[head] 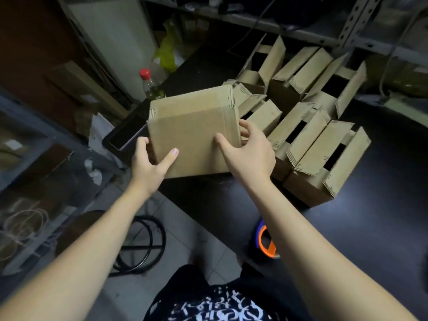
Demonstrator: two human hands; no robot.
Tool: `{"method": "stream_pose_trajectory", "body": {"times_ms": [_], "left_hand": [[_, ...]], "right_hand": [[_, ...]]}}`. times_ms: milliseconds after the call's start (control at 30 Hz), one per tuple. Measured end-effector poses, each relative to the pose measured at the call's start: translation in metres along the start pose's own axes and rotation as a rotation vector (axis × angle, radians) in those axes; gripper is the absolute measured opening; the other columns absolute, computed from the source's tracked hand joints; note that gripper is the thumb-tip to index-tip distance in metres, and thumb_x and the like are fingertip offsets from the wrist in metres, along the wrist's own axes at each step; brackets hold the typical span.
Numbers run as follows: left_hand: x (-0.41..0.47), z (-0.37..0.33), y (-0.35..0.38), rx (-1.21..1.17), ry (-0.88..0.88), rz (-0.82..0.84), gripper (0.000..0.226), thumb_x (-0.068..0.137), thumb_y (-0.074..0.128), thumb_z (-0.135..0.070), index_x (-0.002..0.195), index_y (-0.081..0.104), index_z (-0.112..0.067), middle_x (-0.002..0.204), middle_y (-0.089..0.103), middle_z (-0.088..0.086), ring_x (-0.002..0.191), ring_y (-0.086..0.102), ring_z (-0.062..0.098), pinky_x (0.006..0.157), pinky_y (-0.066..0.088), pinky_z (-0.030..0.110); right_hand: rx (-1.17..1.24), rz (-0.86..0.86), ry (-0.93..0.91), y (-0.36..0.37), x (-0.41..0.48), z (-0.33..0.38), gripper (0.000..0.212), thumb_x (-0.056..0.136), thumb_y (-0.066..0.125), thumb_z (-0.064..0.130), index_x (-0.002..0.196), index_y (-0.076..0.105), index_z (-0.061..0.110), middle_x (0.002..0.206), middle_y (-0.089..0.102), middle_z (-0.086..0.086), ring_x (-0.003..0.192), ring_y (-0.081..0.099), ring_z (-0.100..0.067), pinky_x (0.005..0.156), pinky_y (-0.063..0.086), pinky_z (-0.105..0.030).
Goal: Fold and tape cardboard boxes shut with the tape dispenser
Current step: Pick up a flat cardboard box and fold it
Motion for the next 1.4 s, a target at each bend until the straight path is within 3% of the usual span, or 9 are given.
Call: {"method": "stream_pose_trajectory", "body": {"times_ms": [133,267,433,700,867,1100,1167,1267,1400], "left_hand": [[0.026,0.006,-0.003,-0.167,0.052,0.043,0.032,0.081,0.061,-0.054,0.088,0.044,-0.028,0.085,0.059,-0.011,0.072,0.056,-0.006,0.065,0.043,0.013],[0.055,0.014,-0.007,-0.247,0.091,0.121,0.021,0.086,0.058,-0.045,0.088,0.044,-0.030,0.090,0.060,-0.009,0.073,0.055,-0.011,0.065,0.043,0.012],[0.081,0.029,-0.026,-0.309,0.124,0.259,0.027,0.088,0.058,-0.049,0.099,0.049,-0.026,0.106,0.066,-0.002,0.093,0.062,0.009,0.083,0.049,0.027],[0.077,0.042,-0.050,-0.305,0.153,0.378,0.023,0.096,0.064,-0.031,0.108,0.054,-0.014,0.102,0.066,-0.010,0.085,0.061,-0.014,0.075,0.043,0.004],[0.064,0.048,-0.047,-0.228,0.157,0.420,0.018,0.099,0.063,-0.029,0.103,0.055,-0.014,0.095,0.064,-0.012,0.077,0.059,-0.015,0.068,0.041,0.003],[0.019,0.040,-0.031,-0.092,0.125,0.513,0.021,0.100,0.061,-0.034,0.098,0.052,-0.015,0.091,0.060,-0.012,0.076,0.056,-0.009,0.062,0.036,0.003],[0.005,0.040,-0.026,-0.075,0.106,0.561,0.029,0.097,0.060,-0.045,0.103,0.053,-0.017,0.093,0.061,-0.011,0.082,0.055,-0.002,0.066,0.037,0.005],[-0.015,0.045,-0.018,-0.094,0.063,0.578,0.044,0.085,0.054,-0.058,0.115,0.052,-0.024,0.103,0.064,-0.003,0.095,0.059,0.013,0.081,0.043,0.025],[-0.035,0.054,-0.007,-0.149,0.020,0.631,0.062,0.088,0.056,-0.061,0.143,0.039,-0.038,0.131,0.061,-0.003,0.123,0.056,0.017,0.101,0.041,0.031]], "right_hand": [[-0.007,-0.032,0.043,0.009,0.003,0.012,0.060,0.080,0.068,0.066,0.132,0.061,0.037,0.120,0.068,0.016,0.109,0.065,-0.008,0.092,0.054,-0.034],[-0.022,-0.127,0.116,0.023,-0.007,0.030,0.057,0.080,0.071,0.063,0.130,0.061,0.036,0.120,0.068,0.016,0.109,0.065,-0.009,0.092,0.053,-0.035],[-0.005,-0.224,0.240,0.041,-0.034,0.053,0.048,0.080,0.075,0.056,0.122,0.062,0.038,0.111,0.070,0.018,0.104,0.066,-0.007,0.089,0.053,-0.033],[0.050,-0.338,0.311,0.066,-0.081,0.056,0.055,0.074,0.077,0.056,0.123,0.064,0.034,0.109,0.073,0.013,0.101,0.069,-0.007,0.090,0.058,-0.040],[0.149,-0.329,0.349,0.069,-0.104,0.035,0.058,0.069,0.076,0.053,0.122,0.063,0.034,0.107,0.074,0.013,0.098,0.071,-0.006,0.088,0.061,-0.041],[0.325,-0.288,0.365,0.050,-0.145,-0.004,0.051,0.084,0.080,0.029,0.129,0.056,0.025,0.114,0.068,0.015,0.100,0.064,0.008,0.083,0.053,-0.013],[0.372,-0.285,0.378,0.047,-0.156,-0.020,0.051,0.085,0.082,0.028,0.128,0.055,0.024,0.115,0.066,0.015,0.102,0.062,0.006,0.077,0.050,-0.008],[0.422,-0.263,0.386,0.046,-0.170,-0.044,0.050,0.083,0.085,0.030,0.120,0.051,0.029,0.116,0.063,0.014,0.110,0.062,-0.006,0.077,0.047,-0.006],[0.463,-0.174,0.431,0.052,-0.186,-0.067,0.068,0.077,0.088,0.047,0.128,0.048,0.027,0.128,0.061,0.008,0.121,0.058,-0.010,0.094,0.048,-0.022]]}}
Point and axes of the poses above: each hand's wrist, its own x-axis towards the middle knuckle, its own y-axis out of the palm, z = x × y, the point moved 3 cm from there along x, towards the middle knuckle
